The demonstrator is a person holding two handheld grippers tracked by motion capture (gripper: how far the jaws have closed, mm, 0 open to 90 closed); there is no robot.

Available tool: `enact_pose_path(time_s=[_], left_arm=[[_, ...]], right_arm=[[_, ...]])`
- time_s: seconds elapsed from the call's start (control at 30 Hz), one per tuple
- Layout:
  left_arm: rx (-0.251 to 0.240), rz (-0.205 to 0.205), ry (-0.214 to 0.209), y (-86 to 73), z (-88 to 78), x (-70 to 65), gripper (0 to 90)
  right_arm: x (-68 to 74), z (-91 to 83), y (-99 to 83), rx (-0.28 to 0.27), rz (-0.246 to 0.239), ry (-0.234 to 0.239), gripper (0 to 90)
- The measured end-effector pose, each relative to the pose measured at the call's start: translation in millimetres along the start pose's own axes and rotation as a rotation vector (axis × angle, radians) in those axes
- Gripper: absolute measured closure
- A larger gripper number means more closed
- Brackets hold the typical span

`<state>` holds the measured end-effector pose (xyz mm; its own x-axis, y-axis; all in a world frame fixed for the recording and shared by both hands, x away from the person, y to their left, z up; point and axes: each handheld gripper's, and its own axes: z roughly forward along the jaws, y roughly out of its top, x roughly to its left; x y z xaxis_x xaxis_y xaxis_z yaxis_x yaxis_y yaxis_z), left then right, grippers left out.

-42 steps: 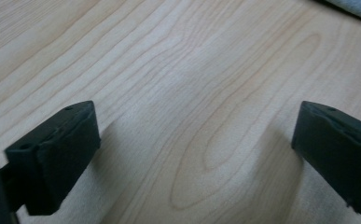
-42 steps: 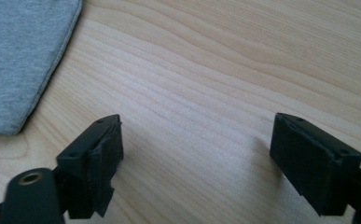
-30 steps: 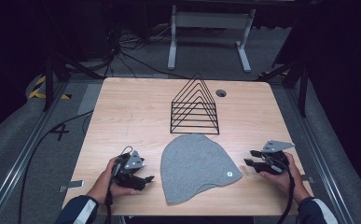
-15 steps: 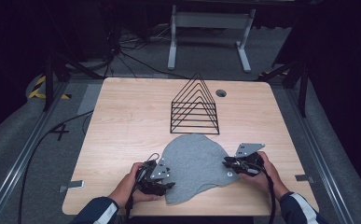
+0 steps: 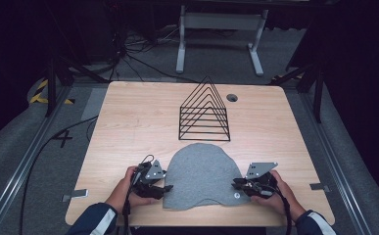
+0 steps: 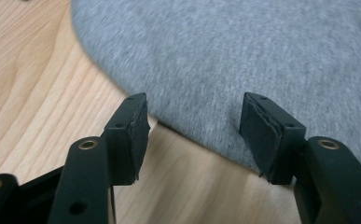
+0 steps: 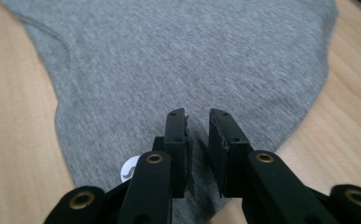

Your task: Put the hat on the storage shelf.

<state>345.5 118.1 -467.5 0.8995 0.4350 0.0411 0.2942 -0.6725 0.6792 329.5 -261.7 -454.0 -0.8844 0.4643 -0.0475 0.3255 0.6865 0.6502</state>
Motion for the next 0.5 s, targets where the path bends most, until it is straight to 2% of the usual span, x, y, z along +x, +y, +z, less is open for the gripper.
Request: enact_pose_path(time_s=[0.17, 0.2, 0.27, 0.33, 0.4, 0.43, 0.5], left_arm=[[0.006, -0.032, 0.018, -2.4, -1.9, 8.8, 41.1], [0.007, -0.037, 0.021, -2.5, -2.2, 9.4, 39.7], [0.001, -0.038, 0.026, -1.7, -3.3, 12.6, 36.6], [-0.002, -0.039, 0.028, 0.9, -3.3, 15.3, 31.8], [-0.015, -0.052, 0.031, 3.4, -4.1, 17.6, 30.2], [-0.03, -0.064, 0.025, 5.7, -4.8, 20.3, 28.1], [-0.039, -0.084, 0.02, 13.2, -2.8, 30.4, 26.3]], right_arm=[[11.7, 0.0, 1.1, 0.005, -0.004, 0.014, 77.1], [16.5, 0.4, 1.9, 0.005, -0.007, 0.022, 74.8], [17.0, -0.1, 2.7, 0.012, -0.011, 0.015, 67.2], [13.8, -0.4, 3.9, 0.013, -0.001, -0.003, 59.4], [11.7, -1.3, 4.8, 0.009, 0.002, -0.017, 57.2], [3.7, -4.7, 9.0, -0.027, 0.038, -0.054, 50.5], [-3.8, -5.9, 13.5, -0.05, 0.062, -0.082, 45.6]])
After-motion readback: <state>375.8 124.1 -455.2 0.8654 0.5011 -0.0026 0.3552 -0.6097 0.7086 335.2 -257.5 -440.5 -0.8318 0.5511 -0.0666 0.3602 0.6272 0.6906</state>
